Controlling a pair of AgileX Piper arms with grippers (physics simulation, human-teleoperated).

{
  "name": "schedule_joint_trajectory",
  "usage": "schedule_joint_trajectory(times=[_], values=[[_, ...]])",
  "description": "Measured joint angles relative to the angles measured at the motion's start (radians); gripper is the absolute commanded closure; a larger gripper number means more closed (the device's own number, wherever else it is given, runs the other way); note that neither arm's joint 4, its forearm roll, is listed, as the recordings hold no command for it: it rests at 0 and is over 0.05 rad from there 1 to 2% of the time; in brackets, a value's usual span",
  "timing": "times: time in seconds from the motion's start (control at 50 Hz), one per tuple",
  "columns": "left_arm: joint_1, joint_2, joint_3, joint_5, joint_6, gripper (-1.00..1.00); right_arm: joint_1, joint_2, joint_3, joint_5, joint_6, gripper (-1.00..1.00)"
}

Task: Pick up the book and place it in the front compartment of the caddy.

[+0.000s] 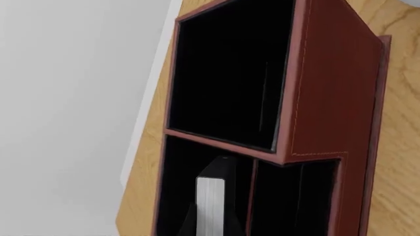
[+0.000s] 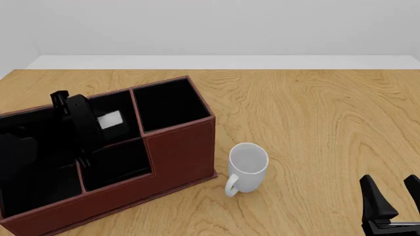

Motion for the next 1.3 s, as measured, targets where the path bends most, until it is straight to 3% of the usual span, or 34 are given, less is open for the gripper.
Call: schedule_joint_trajectory(times=[1.08,1.1,1.3], values=[[0.028,0.045,0.014,-0.076,-0.001,1.0,0.0,0.0,0.0,0.0,0.0,-1.0],[0.027,0.046,0.014,-0.074,-0.002,-1.0,0.0,0.0,0.0,0.0,0.0,-1.0],[0.032,0.061,-0.003,-0.059,-0.014,-1.0,0.0,0.0,0.0,0.0,0.0,-1.0]])
